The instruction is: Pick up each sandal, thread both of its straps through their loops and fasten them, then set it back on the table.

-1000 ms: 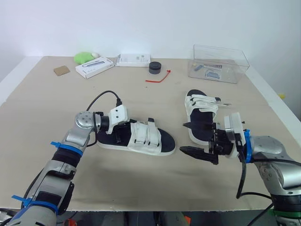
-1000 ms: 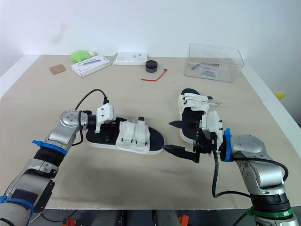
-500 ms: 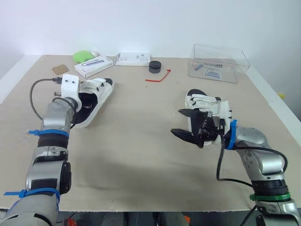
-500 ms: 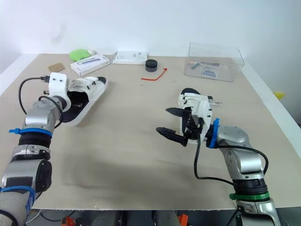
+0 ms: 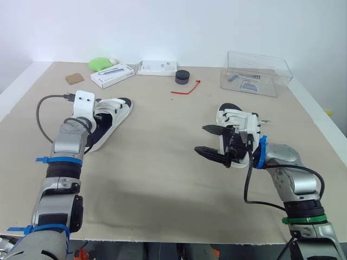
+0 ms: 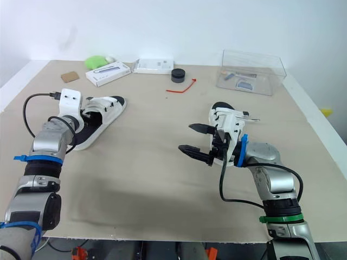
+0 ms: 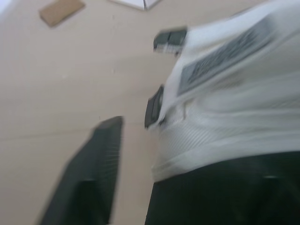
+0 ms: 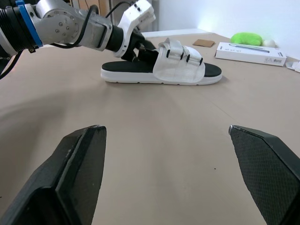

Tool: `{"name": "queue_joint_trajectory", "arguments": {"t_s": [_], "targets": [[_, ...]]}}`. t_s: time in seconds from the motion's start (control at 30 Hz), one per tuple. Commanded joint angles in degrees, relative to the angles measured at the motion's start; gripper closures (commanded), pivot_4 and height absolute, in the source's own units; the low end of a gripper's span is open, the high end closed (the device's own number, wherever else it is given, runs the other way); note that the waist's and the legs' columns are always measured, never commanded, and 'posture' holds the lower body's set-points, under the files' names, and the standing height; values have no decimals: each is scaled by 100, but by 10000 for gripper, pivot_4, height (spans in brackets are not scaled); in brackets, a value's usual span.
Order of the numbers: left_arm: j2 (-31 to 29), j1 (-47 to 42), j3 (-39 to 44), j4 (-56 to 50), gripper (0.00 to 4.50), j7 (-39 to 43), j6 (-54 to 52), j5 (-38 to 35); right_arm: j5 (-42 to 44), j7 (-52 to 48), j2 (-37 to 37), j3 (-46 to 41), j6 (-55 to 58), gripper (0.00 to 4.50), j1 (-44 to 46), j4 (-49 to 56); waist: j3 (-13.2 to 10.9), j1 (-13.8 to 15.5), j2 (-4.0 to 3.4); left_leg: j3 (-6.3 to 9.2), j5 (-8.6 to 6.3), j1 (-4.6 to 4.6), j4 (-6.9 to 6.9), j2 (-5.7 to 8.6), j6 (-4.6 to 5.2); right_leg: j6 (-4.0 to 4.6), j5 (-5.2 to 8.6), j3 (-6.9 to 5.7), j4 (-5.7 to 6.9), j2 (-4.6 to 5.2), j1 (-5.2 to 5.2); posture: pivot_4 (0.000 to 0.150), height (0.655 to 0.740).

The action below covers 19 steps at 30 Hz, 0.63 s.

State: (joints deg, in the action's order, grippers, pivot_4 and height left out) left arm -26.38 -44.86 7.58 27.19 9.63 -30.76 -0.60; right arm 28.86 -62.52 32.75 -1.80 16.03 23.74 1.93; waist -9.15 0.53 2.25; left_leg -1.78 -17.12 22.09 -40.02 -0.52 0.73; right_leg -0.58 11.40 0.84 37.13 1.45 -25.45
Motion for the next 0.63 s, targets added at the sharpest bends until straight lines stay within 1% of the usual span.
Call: {"name": "queue_joint_trajectory", "arguments": {"t_s": [0.03, 0.13, 0.23, 0.33, 0.37, 0.43, 0.5, 0.57, 0.63], "targets": [[-260, 464, 115, -1442, 282, 422, -200, -217, 26, -30, 92, -154, -86, 0, 144, 57, 0, -11, 0, 0, 1, 0, 0, -1, -1, 1, -1, 0, 0, 0, 0, 1500, 7400], [-562, 1139, 252, -2591, 282, 1096, -351, -620, -16, -51, 167, -186, -122, 0, 111, 41, 0, -22, -1, 0, 1, 0, 0, -5, -2, 4, -2, -1, 0, -2, 0, 1500, 7400], [-774, 1678, 474, -3329, 282, 1622, -509, -1109, -33, -139, 278, -231, -155, 0, 64, -15, -1, -20, -2, 1, 2, -2, 0, -9, -4, 9, -1, -2, 1, -2, 0, 1500, 7400], [-1133, 2365, 652, -4001, 282, 2543, -126, -1615, -98, -372, 511, -303, -339, 0, -60, -108, -1, -20, -5, 3, 6, -6, 0, -10, -10, 14, -4, -7, 1, -1, 3, 1500, 7400], [-1314, 2687, 671, -4264, 282, 3036, 204, -1772, -103, -514, 636, -360, -433, 0, -151, -149, -2, -20, -6, 3, 6, -8, 0, -10, -11, 15, -5, -8, 1, -1, 5, 1500, 7400], [-1641, 3221, 666, -4620, 282, 3832, 584, -2034, -91, -820, 879, -458, -626, 0, -339, -245, -3, -13, -8, 3, 6, -12, 0, -10, -11, 16, -4, -8, -1, -2, 8, 1500, 7400], [-1899, 3652, 715, -4775, 282, 4353, 650, -2278, -36, -1055, 1076, -581, -740, 0, -504, -382, -4, -4, -10, 4, 6, -13, 0, -10, -11, 18, -2, -12, -5, -1, 12, 1500, 7400], [-2080, 3982, 805, -4858, 282, 4661, 632, -2481, 24, -1194, 1226, -716, -769, 0, -621, -537, -7, -5, -17, 2, 6, -17, 0, -10, -10, 18, -2, -11, -5, -2, 15, 1500, 7400], [-2182, 4166, 915, -4872, 282, 4782, 592, -2612, 13, -1263, 1342, -831, -809, 0, -724, -655, -9, -6, -20, -4, 10, -27, 0, -11, -3, 20, 0, -9, -5, -6, 21, 1500, 7400]]}}
